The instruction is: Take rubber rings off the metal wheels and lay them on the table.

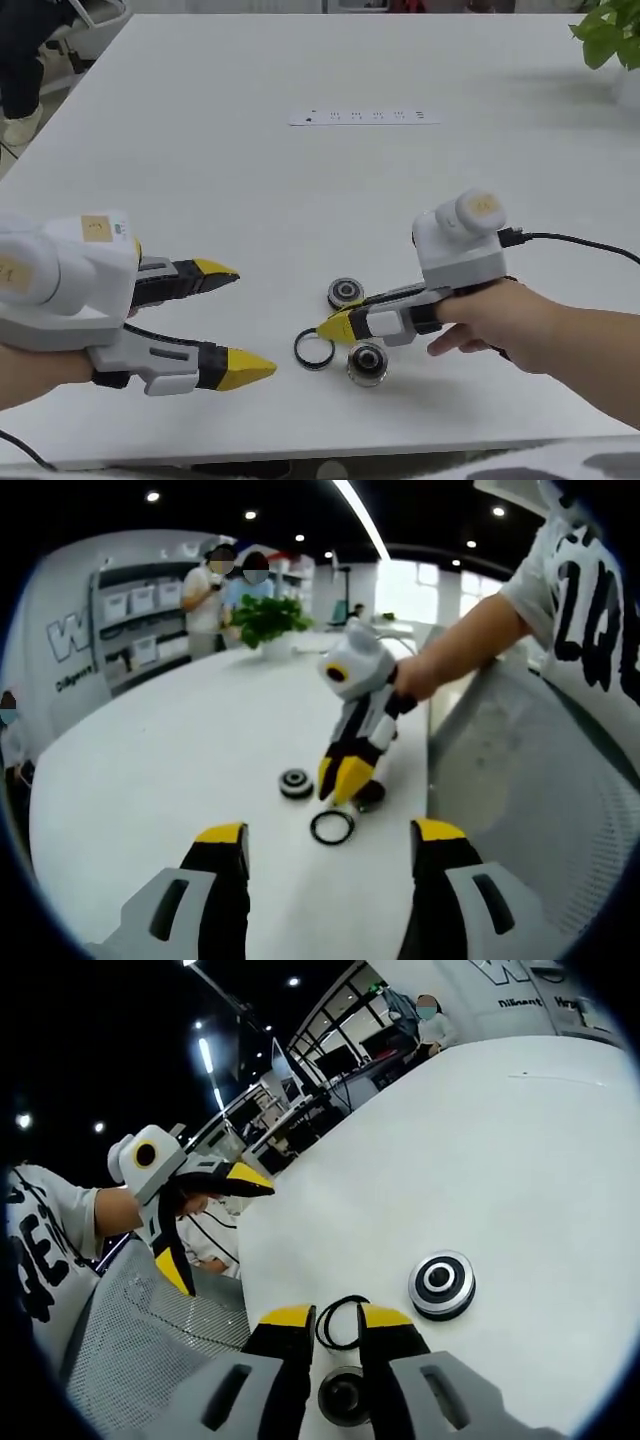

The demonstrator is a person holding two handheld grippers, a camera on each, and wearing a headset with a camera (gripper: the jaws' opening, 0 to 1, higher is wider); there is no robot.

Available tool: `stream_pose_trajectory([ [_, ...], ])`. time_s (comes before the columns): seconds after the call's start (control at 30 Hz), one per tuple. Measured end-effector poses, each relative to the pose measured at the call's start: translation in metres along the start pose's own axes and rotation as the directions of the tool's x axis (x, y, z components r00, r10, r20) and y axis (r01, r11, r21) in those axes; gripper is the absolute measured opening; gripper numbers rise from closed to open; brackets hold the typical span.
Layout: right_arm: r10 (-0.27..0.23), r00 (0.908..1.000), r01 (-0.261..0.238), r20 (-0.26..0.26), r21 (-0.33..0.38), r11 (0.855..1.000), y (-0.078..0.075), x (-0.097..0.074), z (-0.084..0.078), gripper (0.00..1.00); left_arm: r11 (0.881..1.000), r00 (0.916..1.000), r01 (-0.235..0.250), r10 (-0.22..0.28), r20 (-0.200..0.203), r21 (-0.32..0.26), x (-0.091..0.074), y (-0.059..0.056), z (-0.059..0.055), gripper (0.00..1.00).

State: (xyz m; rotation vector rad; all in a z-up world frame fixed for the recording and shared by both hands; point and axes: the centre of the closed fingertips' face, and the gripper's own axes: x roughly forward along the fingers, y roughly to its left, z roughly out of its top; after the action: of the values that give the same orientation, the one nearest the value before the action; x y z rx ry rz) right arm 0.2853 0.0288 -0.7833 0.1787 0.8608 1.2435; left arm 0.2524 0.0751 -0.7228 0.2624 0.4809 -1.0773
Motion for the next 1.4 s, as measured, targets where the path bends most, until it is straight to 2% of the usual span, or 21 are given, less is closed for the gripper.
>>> stream_pose_trajectory([
  [0.4, -0.009, 0.9982, 0.01, 0.059, -0.008, 1.0, -0.002, -0.016, 0.021, 0.16, 1.0, 1.0, -0.001, 0.001, 0.007, 0.01, 0.002, 0.004, 0.008, 0.66],
  [0.83, -0.06, 0.9915, 0.062, 0.115, -0.02, 0.998, -0.011, -0.042, 0.039, 0.17, 1.0, 0.9999, 0.006, -0.007, 0.013, 0.027, 0.01, 0.014, 0.019, 0.64],
  [1.07, -0.093, 0.9875, 0.098, 0.127, -0.035, 0.995, -0.02, -0.053, 0.042, 0.17, 1.0, 0.9997, 0.009, -0.009, 0.022, 0.015, 0.017, 0.022, 0.026, 0.62],
  [1.27, -0.117, 0.9858, 0.126, 0.12, -0.069, 0.99, -0.028, -0.056, 0.038, 0.19, 1.0, 0.9997, 0.008, -0.008, 0.024, 0.008, 0.025, 0.028, 0.029, 0.6],
  [1.4, -0.134, 0.9842, 0.148, 0.115, -0.123, 0.981, -0.033, -0.057, 0.033, 0.19, 1.0, 0.9998, 0.009, -0.01, 0.02, 0.006, 0.031, 0.033, 0.03, 0.59],
])
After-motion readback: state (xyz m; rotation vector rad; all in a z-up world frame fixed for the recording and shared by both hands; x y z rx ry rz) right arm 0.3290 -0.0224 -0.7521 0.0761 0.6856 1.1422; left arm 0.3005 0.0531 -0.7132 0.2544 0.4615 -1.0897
